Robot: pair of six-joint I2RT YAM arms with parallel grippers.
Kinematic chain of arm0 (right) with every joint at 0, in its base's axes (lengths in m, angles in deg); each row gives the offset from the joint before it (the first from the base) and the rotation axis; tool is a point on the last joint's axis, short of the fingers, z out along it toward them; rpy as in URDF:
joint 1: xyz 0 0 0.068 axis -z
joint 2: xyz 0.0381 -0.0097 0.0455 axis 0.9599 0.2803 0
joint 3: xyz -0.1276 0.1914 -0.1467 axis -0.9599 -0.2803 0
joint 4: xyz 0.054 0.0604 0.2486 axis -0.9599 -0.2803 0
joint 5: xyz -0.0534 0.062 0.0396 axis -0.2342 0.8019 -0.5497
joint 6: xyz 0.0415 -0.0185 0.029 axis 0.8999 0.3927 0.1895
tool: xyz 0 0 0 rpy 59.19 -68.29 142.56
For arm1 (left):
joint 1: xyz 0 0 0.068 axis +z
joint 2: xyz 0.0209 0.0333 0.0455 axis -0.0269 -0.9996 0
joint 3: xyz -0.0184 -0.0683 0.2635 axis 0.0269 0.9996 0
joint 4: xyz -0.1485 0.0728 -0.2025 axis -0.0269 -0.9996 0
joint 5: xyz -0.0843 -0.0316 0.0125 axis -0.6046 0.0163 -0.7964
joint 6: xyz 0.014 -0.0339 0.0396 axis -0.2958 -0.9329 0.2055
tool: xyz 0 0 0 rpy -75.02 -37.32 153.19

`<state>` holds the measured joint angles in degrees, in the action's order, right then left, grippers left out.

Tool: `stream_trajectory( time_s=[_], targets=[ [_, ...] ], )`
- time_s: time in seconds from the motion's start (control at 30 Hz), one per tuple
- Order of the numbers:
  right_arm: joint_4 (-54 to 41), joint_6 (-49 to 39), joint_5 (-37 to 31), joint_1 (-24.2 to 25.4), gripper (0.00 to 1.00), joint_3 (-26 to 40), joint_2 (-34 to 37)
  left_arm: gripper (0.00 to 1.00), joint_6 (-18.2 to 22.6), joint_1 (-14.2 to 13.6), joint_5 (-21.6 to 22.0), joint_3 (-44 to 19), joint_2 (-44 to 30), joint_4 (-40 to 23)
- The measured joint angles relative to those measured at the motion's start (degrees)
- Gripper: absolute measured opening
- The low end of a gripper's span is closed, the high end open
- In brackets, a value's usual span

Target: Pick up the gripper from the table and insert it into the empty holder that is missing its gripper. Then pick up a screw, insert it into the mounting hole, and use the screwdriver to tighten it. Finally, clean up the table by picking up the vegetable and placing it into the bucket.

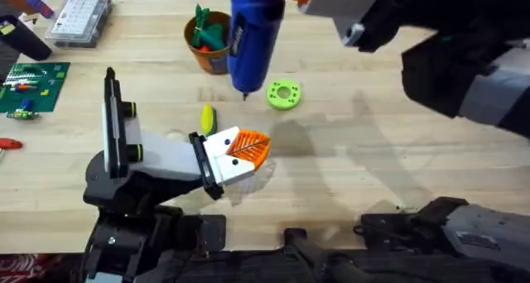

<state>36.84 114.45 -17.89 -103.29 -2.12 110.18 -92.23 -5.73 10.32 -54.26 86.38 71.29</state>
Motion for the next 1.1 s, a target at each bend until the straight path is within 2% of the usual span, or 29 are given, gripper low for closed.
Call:
stream_trajectory(
  time_s=[0.2,0.33,0.57,0.8,1.1],
  targets=[
    [-2.4,-1.0,5.4,-1.0,0.024,8.4,3.1,0.004,0.0,0.0,0.0,0.0,0.0,0.0],
    [-2.7,-2.3,9.7,-2.5,0.024,11.3,4.9,0.004,0.0,0.0,0.0,0.0,0.0,0.0],
    [-6.1,-6.1,13.1,-4.4,0.024,11.8,5.1,0.004,0.0,0.0,0.0,0.0,0.0,0.0],
    [-7.6,-8.6,13.1,-6.8,0.024,11.8,5.1,0.004,0.0,0.0,0.0,0.0,0.0,0.0],
    [-9.2,-9.6,11.7,-7.0,0.024,11.8,5.1,0.004,0.0,0.0,0.0,0.0,0.0,0.0]
  ],
)
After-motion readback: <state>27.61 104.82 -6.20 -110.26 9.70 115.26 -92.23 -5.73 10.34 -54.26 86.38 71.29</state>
